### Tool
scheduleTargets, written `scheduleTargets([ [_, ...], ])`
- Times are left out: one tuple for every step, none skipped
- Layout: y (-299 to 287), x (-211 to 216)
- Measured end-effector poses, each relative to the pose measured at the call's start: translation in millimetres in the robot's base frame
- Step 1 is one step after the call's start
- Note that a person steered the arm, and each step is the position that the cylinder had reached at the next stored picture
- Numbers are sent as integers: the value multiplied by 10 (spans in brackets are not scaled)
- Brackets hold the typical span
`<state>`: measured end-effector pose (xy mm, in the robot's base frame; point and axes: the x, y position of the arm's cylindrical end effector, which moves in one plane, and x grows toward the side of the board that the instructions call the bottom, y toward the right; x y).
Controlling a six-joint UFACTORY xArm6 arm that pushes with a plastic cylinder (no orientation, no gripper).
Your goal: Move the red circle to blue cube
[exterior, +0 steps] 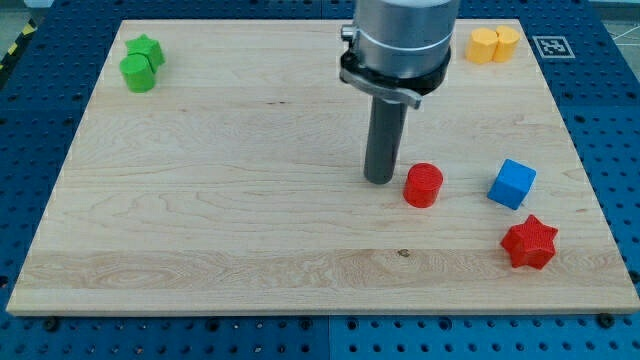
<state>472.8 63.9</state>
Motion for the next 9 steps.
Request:
scheduleTargets([
  [0, 0],
  [265, 241],
  [376, 382],
  [391, 392],
  [410, 402],
  [497, 548],
  [533, 594],
  [575, 634],
  [452, 521],
])
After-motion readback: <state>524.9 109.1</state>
